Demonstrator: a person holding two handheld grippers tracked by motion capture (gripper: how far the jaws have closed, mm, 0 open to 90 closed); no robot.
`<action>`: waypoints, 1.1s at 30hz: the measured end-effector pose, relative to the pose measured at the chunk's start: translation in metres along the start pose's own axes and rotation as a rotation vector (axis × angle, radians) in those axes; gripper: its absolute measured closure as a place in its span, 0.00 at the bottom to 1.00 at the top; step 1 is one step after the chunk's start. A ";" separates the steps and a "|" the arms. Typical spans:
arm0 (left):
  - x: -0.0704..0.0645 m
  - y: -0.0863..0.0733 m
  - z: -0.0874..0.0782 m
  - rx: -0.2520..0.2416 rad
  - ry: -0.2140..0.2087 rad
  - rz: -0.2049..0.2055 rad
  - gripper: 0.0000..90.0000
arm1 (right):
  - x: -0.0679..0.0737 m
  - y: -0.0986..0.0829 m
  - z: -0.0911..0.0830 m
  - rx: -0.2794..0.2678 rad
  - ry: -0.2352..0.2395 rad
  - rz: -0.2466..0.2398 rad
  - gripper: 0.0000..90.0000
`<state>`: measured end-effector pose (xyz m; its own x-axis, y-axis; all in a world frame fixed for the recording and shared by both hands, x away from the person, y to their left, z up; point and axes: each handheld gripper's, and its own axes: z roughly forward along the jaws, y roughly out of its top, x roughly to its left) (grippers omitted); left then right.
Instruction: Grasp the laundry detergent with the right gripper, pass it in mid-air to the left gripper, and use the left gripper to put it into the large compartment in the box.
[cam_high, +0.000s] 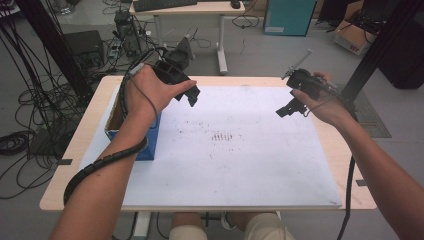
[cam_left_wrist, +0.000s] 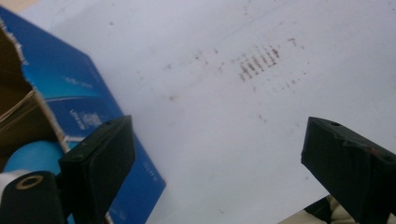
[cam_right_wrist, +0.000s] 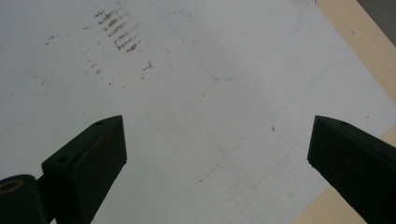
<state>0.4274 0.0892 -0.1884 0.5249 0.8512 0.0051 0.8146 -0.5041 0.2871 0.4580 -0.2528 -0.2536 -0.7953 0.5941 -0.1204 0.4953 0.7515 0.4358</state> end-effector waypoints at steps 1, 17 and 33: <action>-0.003 0.001 0.001 0.003 -0.006 0.003 0.11 | -0.002 0.000 0.000 -0.003 -0.002 0.004 0.05; -0.031 0.005 0.004 -0.037 -0.088 0.041 0.09 | -0.015 0.007 -0.009 0.007 -0.017 0.011 0.05; -0.034 0.004 0.009 -0.032 -0.116 0.050 0.07 | -0.016 0.008 -0.012 0.002 -0.023 0.006 0.05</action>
<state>0.4150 0.0570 -0.1960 0.5913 0.8014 -0.0901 0.7792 -0.5391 0.3197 0.4701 -0.2599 -0.2372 -0.7842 0.6049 -0.1385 0.5006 0.7486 0.4348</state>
